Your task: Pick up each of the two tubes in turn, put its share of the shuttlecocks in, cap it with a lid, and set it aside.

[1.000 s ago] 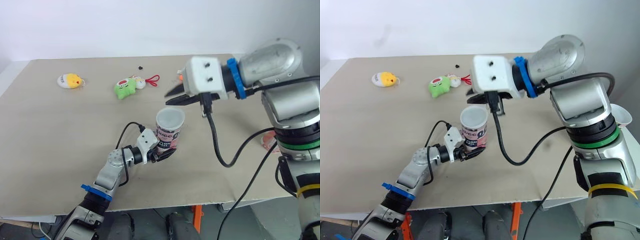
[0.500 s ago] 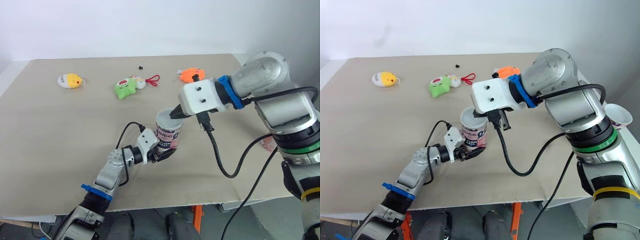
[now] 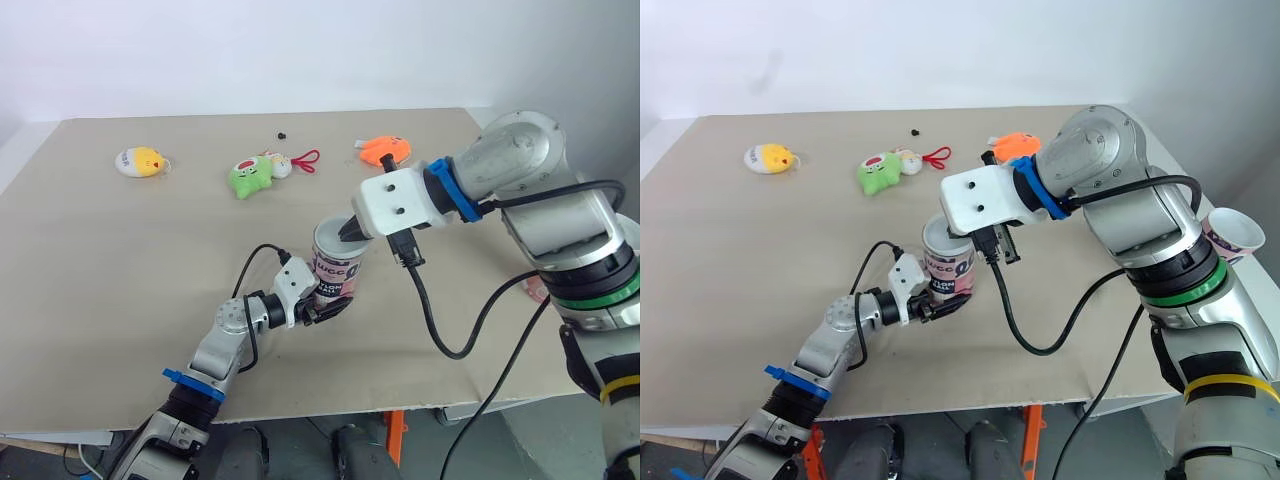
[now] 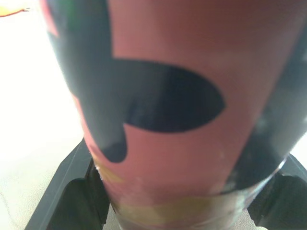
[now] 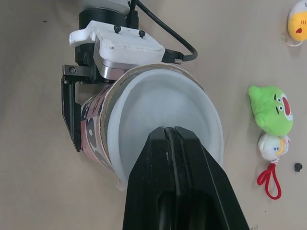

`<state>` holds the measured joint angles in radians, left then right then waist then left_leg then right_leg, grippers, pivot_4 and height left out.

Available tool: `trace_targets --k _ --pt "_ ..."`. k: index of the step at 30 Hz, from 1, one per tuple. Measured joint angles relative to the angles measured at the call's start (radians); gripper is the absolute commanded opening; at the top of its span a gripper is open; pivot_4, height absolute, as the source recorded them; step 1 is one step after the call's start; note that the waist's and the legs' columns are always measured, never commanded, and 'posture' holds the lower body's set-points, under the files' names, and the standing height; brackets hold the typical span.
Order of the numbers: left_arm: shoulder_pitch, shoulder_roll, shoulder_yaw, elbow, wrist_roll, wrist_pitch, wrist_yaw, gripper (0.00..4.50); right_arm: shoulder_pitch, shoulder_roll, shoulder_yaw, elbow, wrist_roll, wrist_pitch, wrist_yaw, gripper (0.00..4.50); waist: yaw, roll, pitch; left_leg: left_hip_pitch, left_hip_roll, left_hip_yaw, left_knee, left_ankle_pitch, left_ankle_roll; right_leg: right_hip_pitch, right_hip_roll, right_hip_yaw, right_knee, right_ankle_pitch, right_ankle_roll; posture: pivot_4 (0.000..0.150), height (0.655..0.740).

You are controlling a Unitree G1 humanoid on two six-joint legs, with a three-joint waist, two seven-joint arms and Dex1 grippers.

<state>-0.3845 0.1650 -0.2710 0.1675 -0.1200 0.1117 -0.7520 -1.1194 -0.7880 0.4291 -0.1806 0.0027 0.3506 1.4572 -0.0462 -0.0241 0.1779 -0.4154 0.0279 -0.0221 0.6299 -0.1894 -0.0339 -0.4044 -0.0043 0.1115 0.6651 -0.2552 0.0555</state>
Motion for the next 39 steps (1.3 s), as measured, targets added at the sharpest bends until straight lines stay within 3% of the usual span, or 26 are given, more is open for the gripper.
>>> trace_targets --k 39 --pt "0.001 0.0 0.0 -0.001 -0.001 0.0 -0.002 2.97 0.003 0.057 -0.004 0.058 0.05 0.039 -0.04 0.06 0.0 0.0 0.0 0.0 0.0 0.0 0.0 0.0 0.0 0.0 0.0 0.0 0.0 0.0 0.0 0.15 0.74"
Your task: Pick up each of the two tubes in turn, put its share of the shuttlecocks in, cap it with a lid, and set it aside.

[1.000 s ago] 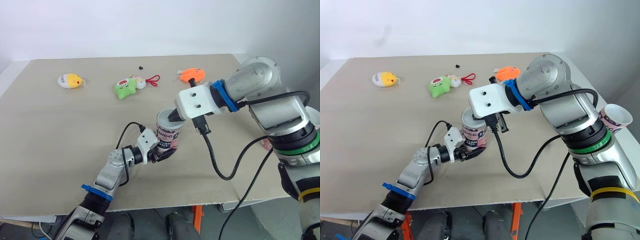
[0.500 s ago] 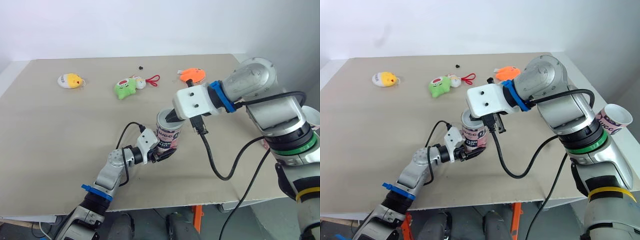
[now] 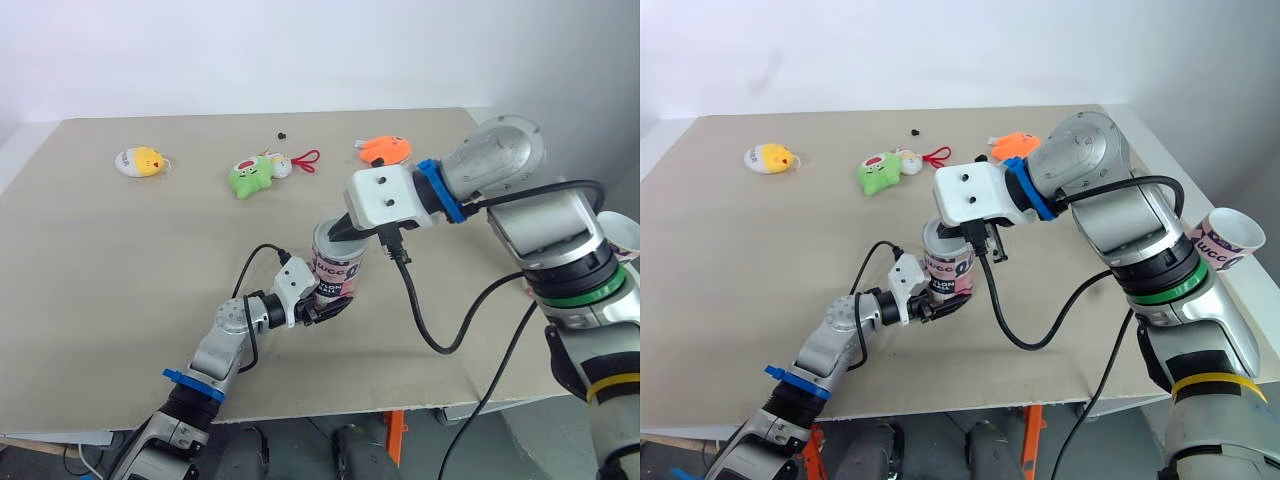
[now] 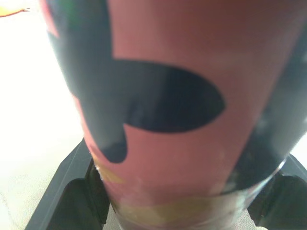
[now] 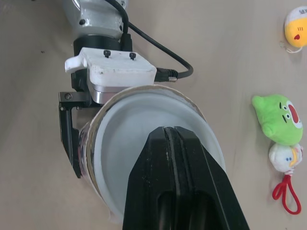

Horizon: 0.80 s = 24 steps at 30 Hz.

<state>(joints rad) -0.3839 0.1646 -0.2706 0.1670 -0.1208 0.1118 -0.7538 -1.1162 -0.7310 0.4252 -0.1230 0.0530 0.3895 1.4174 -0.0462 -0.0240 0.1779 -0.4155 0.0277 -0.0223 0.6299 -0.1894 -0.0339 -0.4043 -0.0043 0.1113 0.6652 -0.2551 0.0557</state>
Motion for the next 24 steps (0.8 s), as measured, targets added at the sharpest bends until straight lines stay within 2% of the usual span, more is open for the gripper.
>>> trace_targets --k 24 --pt "0.001 -0.001 0.0 -0.001 0.0 0.0 0.001 2.97 -0.003 0.003 -0.028 0.059 -0.012 -0.034 -0.027 0.06 0.0 0.0 0.0 0.0 0.0 0.0 0.0 0.0 0.0 0.0 0.0 0.0 0.0 0.0 0.0 0.15 0.74"
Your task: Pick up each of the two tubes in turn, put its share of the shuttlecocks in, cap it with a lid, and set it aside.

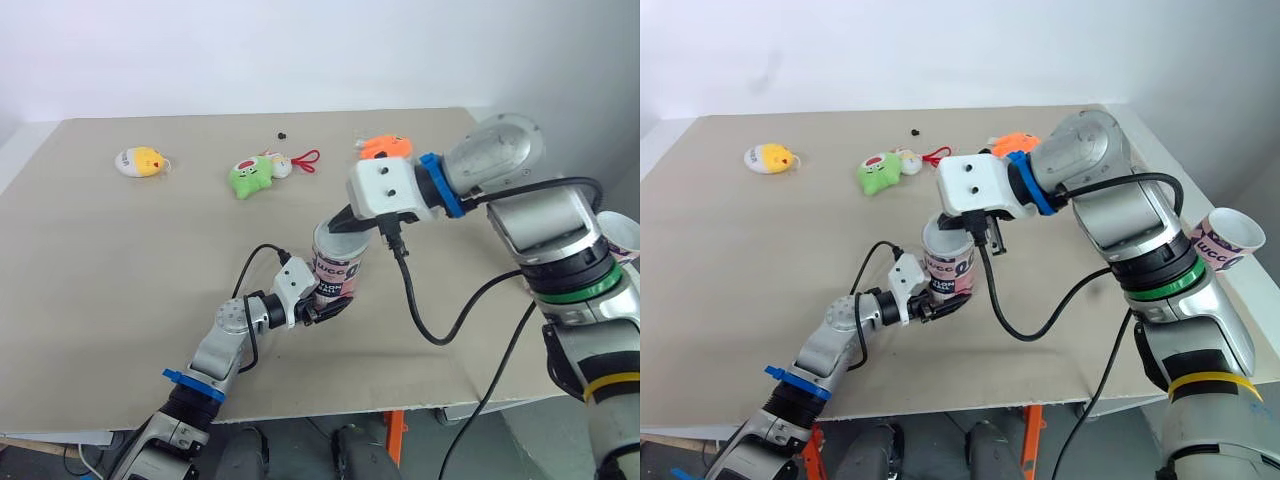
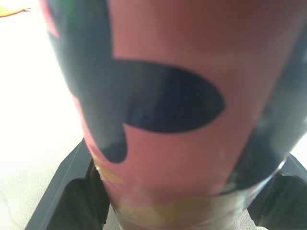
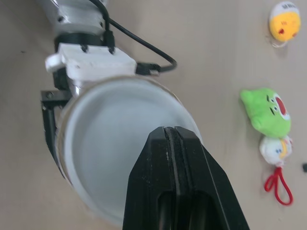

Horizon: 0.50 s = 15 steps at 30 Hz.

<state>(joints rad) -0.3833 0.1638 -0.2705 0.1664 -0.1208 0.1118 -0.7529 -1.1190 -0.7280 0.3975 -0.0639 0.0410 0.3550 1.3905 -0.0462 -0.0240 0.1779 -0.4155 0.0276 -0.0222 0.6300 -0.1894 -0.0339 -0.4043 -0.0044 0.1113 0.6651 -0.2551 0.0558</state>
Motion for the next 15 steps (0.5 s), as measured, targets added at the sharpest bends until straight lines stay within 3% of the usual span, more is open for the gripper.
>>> trace_targets --k 6,9,11,15 --pt "0.0 0.0 0.0 0.0 0.0 0.0 -0.001 2.97 -0.006 -0.005 -0.016 0.034 -0.004 -0.031 -0.002 0.06 0.0 0.0 0.0 0.0 0.0 0.0 0.0 0.0 0.0 0.0 0.0 0.0 0.0 0.0 0.0 0.15 0.74" --pt "-0.001 0.0 0.0 0.0 0.0 0.0 -0.002 2.97 -0.012 -0.004 -0.017 0.04 -0.004 -0.039 -0.003 0.83 0.0 0.0 0.0 0.0 0.0 0.0 0.0 0.0 0.0 0.0 0.0 0.0 0.0 0.0 0.0 0.15 0.74" --pt "-0.001 0.001 0.0 0.001 0.0 0.0 -0.002 2.97 -0.019 0.0 -0.017 0.049 0.003 -0.039 -0.003 1.57 0.0 0.0 0.0 0.0 0.0 0.0 0.0 0.0 0.0 0.0 0.0 0.0 0.0 0.0 0.0 0.15 0.74" --pt "-0.001 0.001 0.0 0.001 0.0 0.0 -0.003 2.97 -0.022 0.006 -0.033 0.05 0.014 -0.039 -0.003 3.57 0.0 0.0 0.0 0.0 0.0 0.0 0.0 0.0 0.0 0.0 0.0 0.0 0.0 0.0 0.0 0.15 0.74"
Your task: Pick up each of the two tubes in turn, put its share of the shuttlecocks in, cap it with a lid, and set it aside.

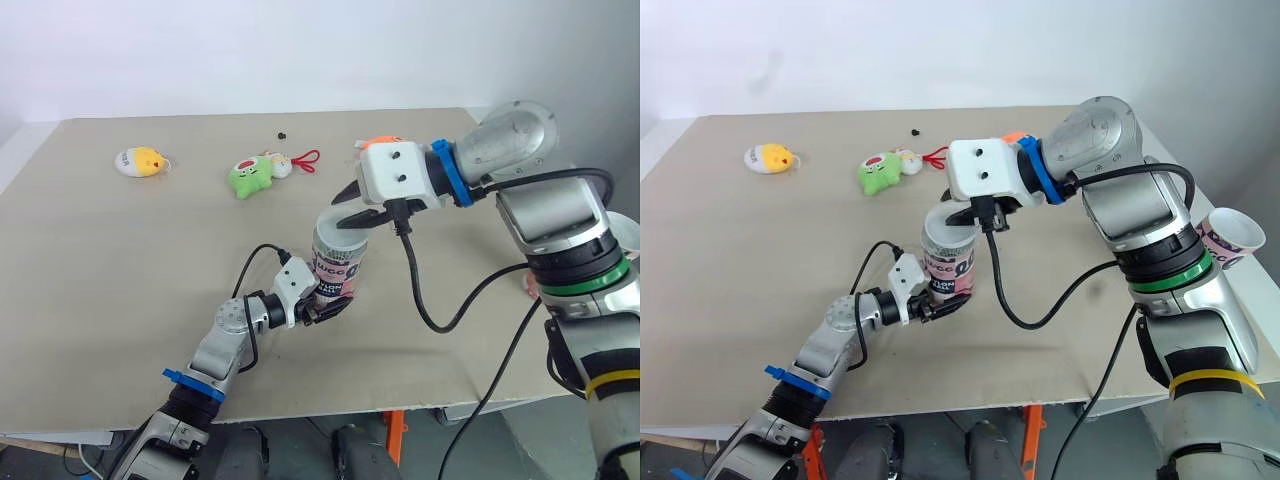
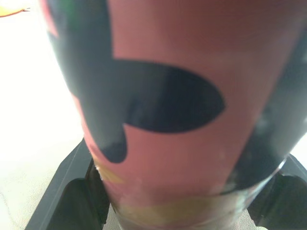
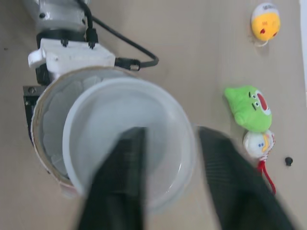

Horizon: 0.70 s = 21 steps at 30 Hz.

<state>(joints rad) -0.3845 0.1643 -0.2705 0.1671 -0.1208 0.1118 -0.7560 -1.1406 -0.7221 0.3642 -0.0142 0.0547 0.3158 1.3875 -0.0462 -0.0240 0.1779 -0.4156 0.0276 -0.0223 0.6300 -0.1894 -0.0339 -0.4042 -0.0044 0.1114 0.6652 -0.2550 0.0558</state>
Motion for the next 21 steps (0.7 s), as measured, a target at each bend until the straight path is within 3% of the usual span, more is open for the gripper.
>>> trace_targets --k 2,19,21 --pt "0.0 0.0 0.0 0.0 0.0 0.0 0.0 2.97 -0.004 0.004 -0.011 0.0 0.001 0.0 -0.004 4.46 0.0 0.0 0.0 0.0 0.0 0.0 0.0 0.0 0.0 0.0 0.0 0.0 0.0 0.0 0.0 0.15 0.74" --pt "-0.001 0.0 0.0 0.001 0.0 0.0 -0.001 2.97 -0.01 0.026 -0.013 0.013 0.044 0.184 0.012 4.46 0.0 0.0 0.0 0.0 0.0 0.0 0.0 0.0 0.0 0.0 0.0 0.0 0.0 0.0 0.0 0.15 0.74" --pt "-0.001 0.0 0.0 0.001 0.0 0.0 -0.001 2.97 -0.01 0.026 -0.013 0.016 0.05 0.199 0.013 3.95 0.0 0.0 0.0 0.0 0.0 0.0 0.0 0.0 0.0 0.0 0.0 0.0 0.0 0.0 0.0 0.15 0.74"
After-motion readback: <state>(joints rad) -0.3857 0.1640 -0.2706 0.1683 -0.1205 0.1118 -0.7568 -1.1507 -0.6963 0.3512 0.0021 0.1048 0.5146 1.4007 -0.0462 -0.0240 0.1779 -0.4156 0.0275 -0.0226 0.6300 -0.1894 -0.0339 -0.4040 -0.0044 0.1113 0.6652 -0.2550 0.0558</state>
